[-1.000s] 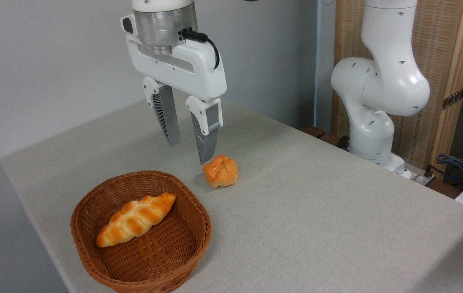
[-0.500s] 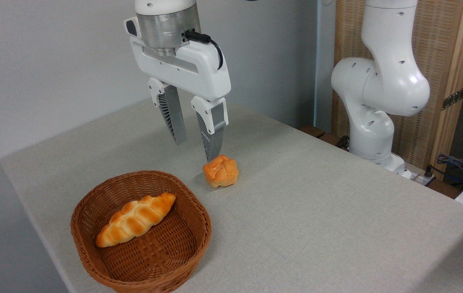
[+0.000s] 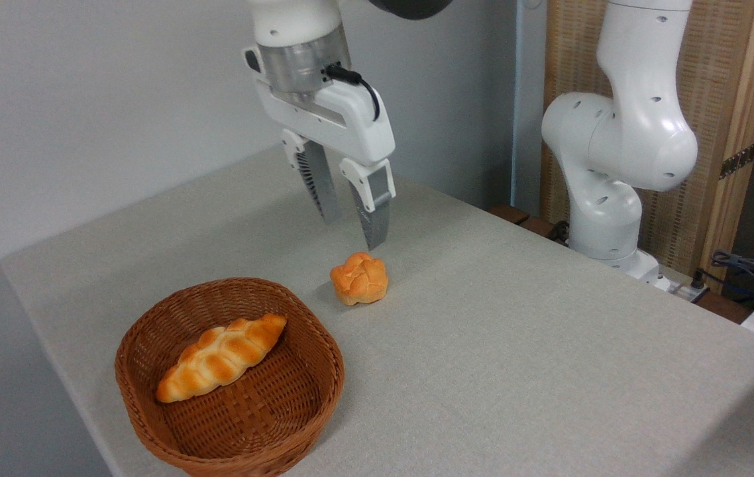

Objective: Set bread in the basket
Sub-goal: 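Move the open gripper over the small orange bun and lower it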

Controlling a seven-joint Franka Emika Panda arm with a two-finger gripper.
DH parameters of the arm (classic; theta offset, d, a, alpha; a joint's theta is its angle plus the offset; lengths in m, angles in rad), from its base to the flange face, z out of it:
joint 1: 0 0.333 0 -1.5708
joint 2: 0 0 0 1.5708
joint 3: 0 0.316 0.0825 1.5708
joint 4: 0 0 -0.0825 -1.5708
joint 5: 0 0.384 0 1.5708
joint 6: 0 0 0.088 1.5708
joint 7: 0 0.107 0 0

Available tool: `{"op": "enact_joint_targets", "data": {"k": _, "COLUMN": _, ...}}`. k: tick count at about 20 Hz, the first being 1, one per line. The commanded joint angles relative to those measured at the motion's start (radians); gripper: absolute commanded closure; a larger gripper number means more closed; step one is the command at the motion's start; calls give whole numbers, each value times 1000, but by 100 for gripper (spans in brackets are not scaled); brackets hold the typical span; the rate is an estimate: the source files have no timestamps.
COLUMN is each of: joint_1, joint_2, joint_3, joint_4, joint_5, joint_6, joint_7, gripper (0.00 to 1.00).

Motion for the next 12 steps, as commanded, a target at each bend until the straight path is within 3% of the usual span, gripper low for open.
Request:
{"op": "enact_joint_targets", "data": {"k": 1, "joint_1": -35, "joint_2": -120, "joint_3": 9, "joint_4": -189, "joint_5": -8, "joint_6": 87, "joint_7": -3, "gripper": 0}}
{"op": "enact_joint_targets", "data": {"k": 6, "joint_1": -116, "joint_2": -168, "joint_3": 11, "joint_4": -318, "joint_5": -14, "joint_6": 214, "joint_7": -14, "gripper": 0}}
{"op": "enact_joint_targets", "data": {"k": 12, "joint_1": -156, "joint_2": -203, "joint_3": 11, "joint_4": -428, "joint_5": -22, "joint_6": 345, "joint_7": -14, "gripper": 0}}
